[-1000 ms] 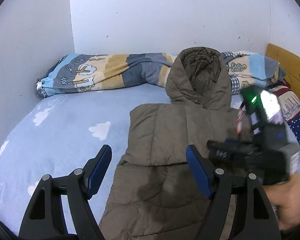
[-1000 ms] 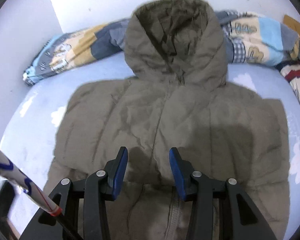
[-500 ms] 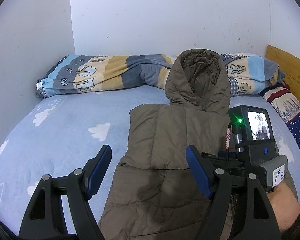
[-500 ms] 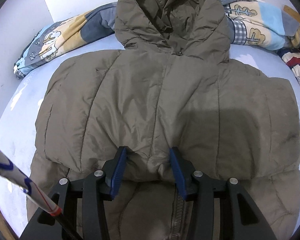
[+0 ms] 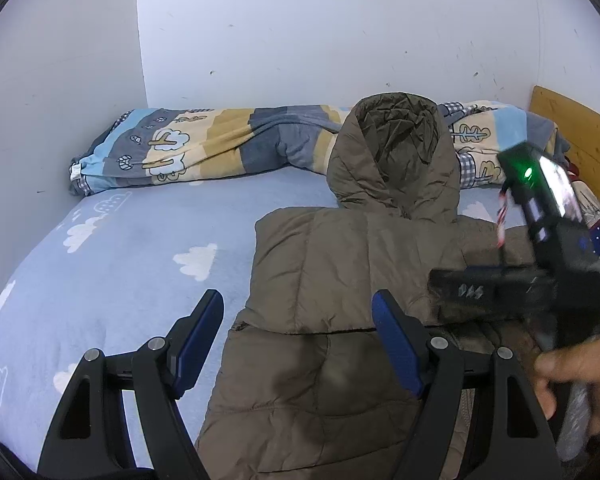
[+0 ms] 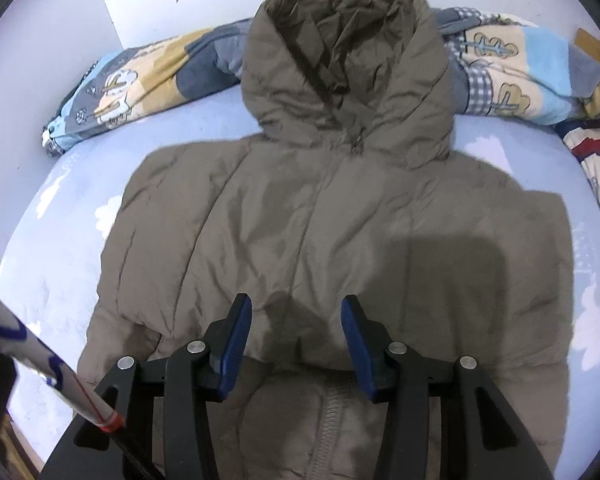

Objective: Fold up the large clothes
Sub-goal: 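Move the right gripper to the jacket hood and grasp its tip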

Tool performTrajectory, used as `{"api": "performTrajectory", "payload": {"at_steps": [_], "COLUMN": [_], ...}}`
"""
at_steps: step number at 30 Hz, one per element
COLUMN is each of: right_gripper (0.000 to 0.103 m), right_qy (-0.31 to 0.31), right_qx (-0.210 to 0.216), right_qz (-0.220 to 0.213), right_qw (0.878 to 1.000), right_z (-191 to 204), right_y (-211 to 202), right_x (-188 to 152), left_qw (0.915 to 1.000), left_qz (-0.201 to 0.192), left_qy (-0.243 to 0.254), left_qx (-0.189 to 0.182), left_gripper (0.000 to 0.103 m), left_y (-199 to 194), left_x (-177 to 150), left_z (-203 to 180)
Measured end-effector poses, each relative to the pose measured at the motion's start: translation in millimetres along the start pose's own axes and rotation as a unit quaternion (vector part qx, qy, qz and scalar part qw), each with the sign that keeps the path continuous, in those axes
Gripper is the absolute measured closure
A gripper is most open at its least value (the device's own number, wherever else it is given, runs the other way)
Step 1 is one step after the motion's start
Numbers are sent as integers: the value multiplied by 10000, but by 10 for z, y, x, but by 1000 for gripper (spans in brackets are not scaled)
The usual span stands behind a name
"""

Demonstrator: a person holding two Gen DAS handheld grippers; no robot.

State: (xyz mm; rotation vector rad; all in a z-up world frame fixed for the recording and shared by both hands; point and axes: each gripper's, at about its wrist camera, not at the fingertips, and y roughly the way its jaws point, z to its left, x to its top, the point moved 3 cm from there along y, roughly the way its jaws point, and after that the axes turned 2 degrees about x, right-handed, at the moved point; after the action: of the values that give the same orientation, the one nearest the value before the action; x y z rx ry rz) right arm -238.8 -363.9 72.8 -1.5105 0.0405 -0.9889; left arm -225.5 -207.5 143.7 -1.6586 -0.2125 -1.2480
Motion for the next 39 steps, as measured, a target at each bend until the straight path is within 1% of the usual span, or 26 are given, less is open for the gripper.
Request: {"api": "performTrajectory", "payload": {"at_steps": [3,6,14,17,24,27,31,39], "right_gripper": [52,52,52,52,50,50,50,50], "right_qy": [8,105,615,656,493,422,349,285], "right_qx": [-122,-206,-330,-309,-397,-412,-487,-591], "right_qz": [-64,-21,331,328,391,296,73,-296], "right_qw": [9999,9997,9970,9968,9972,9978,9982,9974], "right_z": [-83,-189,-531,-558,-512,-520,-562,-586], "right_y": [-54,-18,269,314,320,213,1,-358], "right_x": [61,85,2,-24,15,114,326,706], "left_qw": [10000,10000,10000,10000,10000,10000,10000,9998], "left_qz": [16,9,13,19,8,6,-10,-129], "left_qy": [-8,23,59,62,80,70,69,137], "left_qx": [-6,-4,-13,-8,-16,-16,-38,-88], "left_gripper": [27,27,27,27,27,27,27,27], "left_y": [10,8,16,16,21,24,19,-23], "left_x": [0,-4,-6,-8,5,2,-1,24], "left_z": [3,-10,-18,-20,-18,-18,-20,-55]}}
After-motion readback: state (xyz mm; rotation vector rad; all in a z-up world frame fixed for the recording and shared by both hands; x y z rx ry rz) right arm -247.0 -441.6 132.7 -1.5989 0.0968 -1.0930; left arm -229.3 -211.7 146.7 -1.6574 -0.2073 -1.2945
